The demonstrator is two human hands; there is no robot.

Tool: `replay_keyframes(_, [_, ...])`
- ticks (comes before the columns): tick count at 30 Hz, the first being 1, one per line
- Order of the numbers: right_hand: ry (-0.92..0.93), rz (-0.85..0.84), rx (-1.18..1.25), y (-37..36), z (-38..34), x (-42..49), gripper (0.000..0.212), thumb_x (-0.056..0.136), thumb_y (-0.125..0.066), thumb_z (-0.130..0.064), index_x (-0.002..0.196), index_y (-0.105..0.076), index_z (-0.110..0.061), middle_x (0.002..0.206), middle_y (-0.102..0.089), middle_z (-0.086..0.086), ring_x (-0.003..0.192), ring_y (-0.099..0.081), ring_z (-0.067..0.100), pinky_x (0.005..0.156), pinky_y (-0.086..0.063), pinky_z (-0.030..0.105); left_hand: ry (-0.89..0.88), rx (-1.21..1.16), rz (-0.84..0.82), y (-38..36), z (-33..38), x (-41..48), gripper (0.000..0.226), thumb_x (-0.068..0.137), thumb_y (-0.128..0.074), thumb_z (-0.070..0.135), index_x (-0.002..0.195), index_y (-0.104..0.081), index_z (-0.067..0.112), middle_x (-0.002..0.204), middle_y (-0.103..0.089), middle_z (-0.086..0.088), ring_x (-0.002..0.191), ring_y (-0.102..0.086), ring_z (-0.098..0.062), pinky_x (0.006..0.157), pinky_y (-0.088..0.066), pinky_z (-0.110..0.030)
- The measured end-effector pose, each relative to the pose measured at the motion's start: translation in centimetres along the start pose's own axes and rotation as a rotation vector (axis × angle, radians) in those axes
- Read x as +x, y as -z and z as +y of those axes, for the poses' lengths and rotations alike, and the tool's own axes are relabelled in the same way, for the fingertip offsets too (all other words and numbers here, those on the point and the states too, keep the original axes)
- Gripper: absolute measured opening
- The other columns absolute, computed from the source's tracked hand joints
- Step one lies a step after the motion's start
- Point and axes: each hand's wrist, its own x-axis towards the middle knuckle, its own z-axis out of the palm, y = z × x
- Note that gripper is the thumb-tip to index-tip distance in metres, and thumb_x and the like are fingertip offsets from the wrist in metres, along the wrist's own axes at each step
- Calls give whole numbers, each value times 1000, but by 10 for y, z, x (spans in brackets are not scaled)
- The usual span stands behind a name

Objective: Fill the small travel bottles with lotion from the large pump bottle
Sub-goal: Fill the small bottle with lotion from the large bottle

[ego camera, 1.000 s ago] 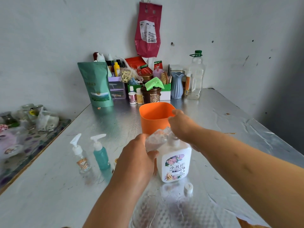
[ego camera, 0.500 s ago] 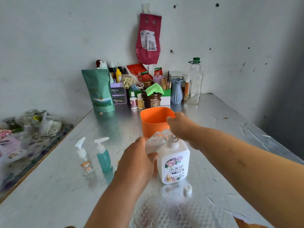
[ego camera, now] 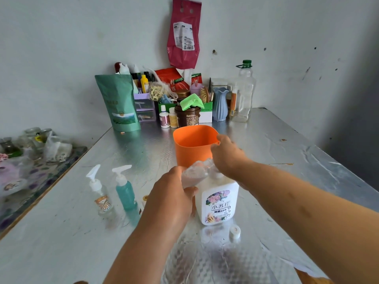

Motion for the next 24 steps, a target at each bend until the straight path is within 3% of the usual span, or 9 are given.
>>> replay_keyframes(3, [-2, -17, 43, 1, 3, 0, 49, 103, -27, -13, 151, -21, -11, 156, -23, 9, 142, -23, 32, 117, -21, 41, 4, 5, -8, 1, 1, -1, 30, 92, -63, 26, 121, -55, 27, 109, -66, 8, 94, -61, -13, 72, -45, -24])
replay_keyframes(6, [-11, -76, 107, 3, 3, 4, 41, 101, -32, -12, 139, -37, 1, 144, -38, 20, 133, -35, 39, 110, -31, 49, 11, 7, -10, 4, 3, -3, 31, 92, -64, 27, 121, -55, 28, 107, -66, 9, 97, -62, -14, 84, -51, -34])
replay_keyframes(9, [7, -46, 118, 4, 0, 7, 52, 96, -33, -29, 145, -30, -11, 133, -46, 11, 123, -42, 33, 109, -32, 52, 6, -4, 0, 7, 6, -5, 30, 91, -64, 28, 120, -55, 29, 104, -66, 9, 96, -62, -15, 86, -51, -38])
replay_keyframes(11, [-3, -54, 93, 6, -3, 7, 55, 97, -33, -33, 148, -25, -15, 141, -41, 13, 129, -39, 34, 111, -29, 52, -1, -9, 5, 8, 6, -5, 29, 92, -63, 28, 119, -55, 30, 103, -66, 10, 93, -62, -14, 82, -51, -35])
replay_keyframes(17, [-43, -41, 159, 6, -1, 8, 41, 102, -32, -15, 141, -37, -5, 147, -34, 19, 134, -34, 38, 111, -30, 50, -5, -12, 5, 7, 5, -4, 29, 92, -63, 29, 119, -55, 30, 104, -66, 10, 94, -61, -13, 81, -50, -33])
replay_keyframes(21, [11, -47, 98, 5, 2, 13, 53, 101, -31, -25, 153, -19, -18, 152, -32, 13, 137, -33, 33, 115, -25, 47, -4, -13, 1, 6, 4, -2, 28, 91, -64, 28, 117, -56, 32, 103, -66, 10, 97, -62, -15, 85, -50, -36])
replay_keyframes(24, [43, -52, 90, 0, 6, 15, 53, 101, -29, -20, 152, -18, -19, 154, -29, 10, 138, -31, 31, 115, -24, 47, 1, -11, -3, 4, 2, 1, 29, 91, -64, 28, 118, -56, 31, 104, -66, 10, 97, -62, -14, 84, -50, -35])
